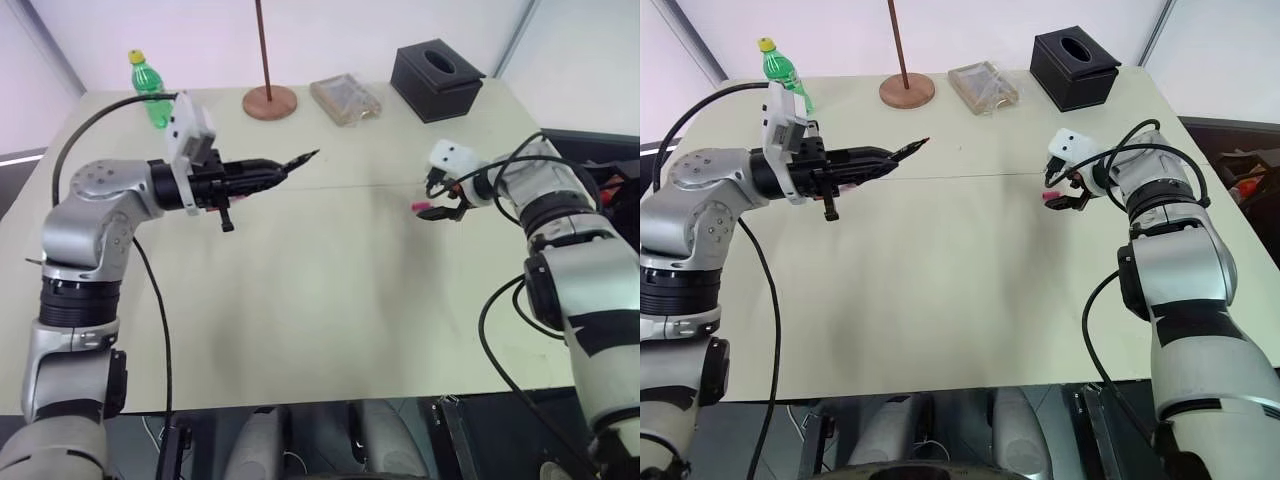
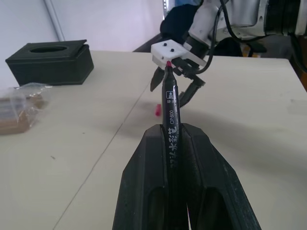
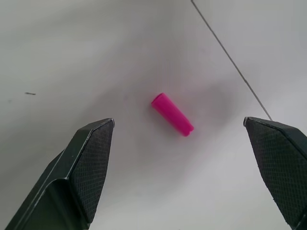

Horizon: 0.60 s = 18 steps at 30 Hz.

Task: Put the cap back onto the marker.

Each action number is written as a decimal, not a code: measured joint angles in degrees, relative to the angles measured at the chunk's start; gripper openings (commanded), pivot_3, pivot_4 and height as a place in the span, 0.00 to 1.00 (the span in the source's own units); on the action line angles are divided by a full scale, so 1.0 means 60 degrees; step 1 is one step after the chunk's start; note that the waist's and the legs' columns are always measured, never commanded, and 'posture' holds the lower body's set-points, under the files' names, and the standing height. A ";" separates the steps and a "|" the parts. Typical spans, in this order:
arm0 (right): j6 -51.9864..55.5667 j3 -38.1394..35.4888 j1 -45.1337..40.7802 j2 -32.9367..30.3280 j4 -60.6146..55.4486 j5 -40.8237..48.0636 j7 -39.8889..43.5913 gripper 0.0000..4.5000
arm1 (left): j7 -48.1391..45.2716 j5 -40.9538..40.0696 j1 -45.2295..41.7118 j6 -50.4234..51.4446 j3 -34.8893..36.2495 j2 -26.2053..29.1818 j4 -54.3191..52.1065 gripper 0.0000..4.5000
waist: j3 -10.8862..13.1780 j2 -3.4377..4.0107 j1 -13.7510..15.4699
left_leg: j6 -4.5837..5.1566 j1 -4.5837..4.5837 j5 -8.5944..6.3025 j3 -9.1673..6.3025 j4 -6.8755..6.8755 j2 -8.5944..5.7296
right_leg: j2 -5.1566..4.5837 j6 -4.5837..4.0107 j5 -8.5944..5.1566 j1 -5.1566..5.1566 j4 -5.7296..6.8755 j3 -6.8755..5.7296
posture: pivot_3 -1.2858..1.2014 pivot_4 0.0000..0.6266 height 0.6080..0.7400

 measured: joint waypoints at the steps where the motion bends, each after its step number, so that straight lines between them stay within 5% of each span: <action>1: 0.0032 0.0000 0.0000 0.0000 0.0002 -0.0009 -0.0099 0.99 | 0.0050 0.0000 0.0007 -0.0013 0.0000 -0.0059 -0.0003 0.00 | 0.0000 0.0000 -0.0001 | 0.0000 0.0000 0.0000 0.0001 0.0000 0.0000 | -0.0001 0.0000 0.0000 0.0000 0.0000 0.0000 | 0.52 0.24 1.00; 7: 0.0265 0.0000 -0.0010 0.0000 0.0013 -0.0083 -0.0311 0.99 | 0.0277 -0.0006 0.0230 -0.0031 0.0000 -0.0132 -0.0135 0.00 | 0.0000 0.0000 -0.0036 | 0.0000 0.0000 0.0000 0.0001 -0.0001 0.0000 | 0.0000 0.0000 0.0000 -0.0001 0.0000 0.0001 | 0.52 0.24 1.00; 15: 0.0668 -0.0401 -0.0007 0.0028 0.0019 0.0031 -0.0526 0.12 | 0.0511 -0.0193 0.0370 -0.0016 0.0048 -0.0111 -0.0337 0.00 | 0.0000 0.0000 -0.0046 | 0.0000 -0.0001 0.0000 0.0001 -0.0001 0.0000 | -0.0001 0.0000 0.0000 -0.0001 0.0000 0.0001 | 0.52 0.24 1.00; 18: 0.0775 -0.0497 -0.0007 0.0030 0.0019 0.0033 -0.0614 0.12 | 0.0602 -0.0197 0.0375 -0.0015 0.0049 -0.0109 -0.0338 0.00 | 0.0000 0.0000 -0.0044 | 0.0001 -0.0001 -0.0001 0.0001 -0.0001 -0.0001 | -0.0002 0.0000 0.0000 -0.0001 -0.0001 0.0001 | 0.52 0.24 1.00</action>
